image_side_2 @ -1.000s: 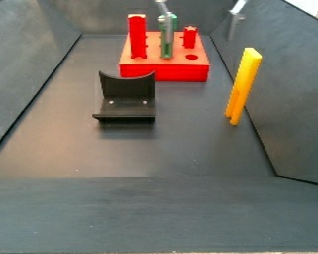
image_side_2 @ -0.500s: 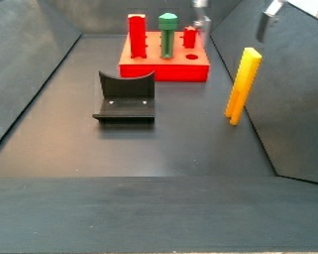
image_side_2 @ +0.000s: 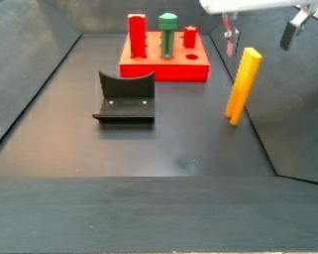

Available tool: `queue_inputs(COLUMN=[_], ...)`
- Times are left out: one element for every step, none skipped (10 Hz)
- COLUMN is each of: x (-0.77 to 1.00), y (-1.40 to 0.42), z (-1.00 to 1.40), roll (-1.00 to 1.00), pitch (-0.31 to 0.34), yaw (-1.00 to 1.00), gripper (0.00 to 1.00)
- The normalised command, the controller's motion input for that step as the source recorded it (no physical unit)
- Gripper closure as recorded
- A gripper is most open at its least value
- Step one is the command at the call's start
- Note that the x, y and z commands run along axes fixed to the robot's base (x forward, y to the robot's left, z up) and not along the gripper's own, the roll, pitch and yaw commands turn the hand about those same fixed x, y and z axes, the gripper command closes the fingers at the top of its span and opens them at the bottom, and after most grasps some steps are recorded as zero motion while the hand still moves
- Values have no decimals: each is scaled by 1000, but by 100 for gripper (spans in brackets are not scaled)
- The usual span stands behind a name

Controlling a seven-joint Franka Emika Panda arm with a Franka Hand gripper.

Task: Pick up the square-circle object. Move up. Move to above the board. Insert the square-circle object.
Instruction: Pick up the square-circle object.

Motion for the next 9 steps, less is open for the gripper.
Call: queue_inputs(x=[0,0,0,0,0,40,0,0,0], y=[0,34,43,23,20,0,0,0,0], z=[-531,-429,-297,-297,-283,-211,-77,0,0], roll=[-7,-56,-73,-89,-100,-59,-1,0,0], pitch=[-44,-3,0,0,0,0,0,0,0], yaw=[0,0,0,0,0,0,0,0,0], gripper=[0,0,0,0,0,0,0,0,100])
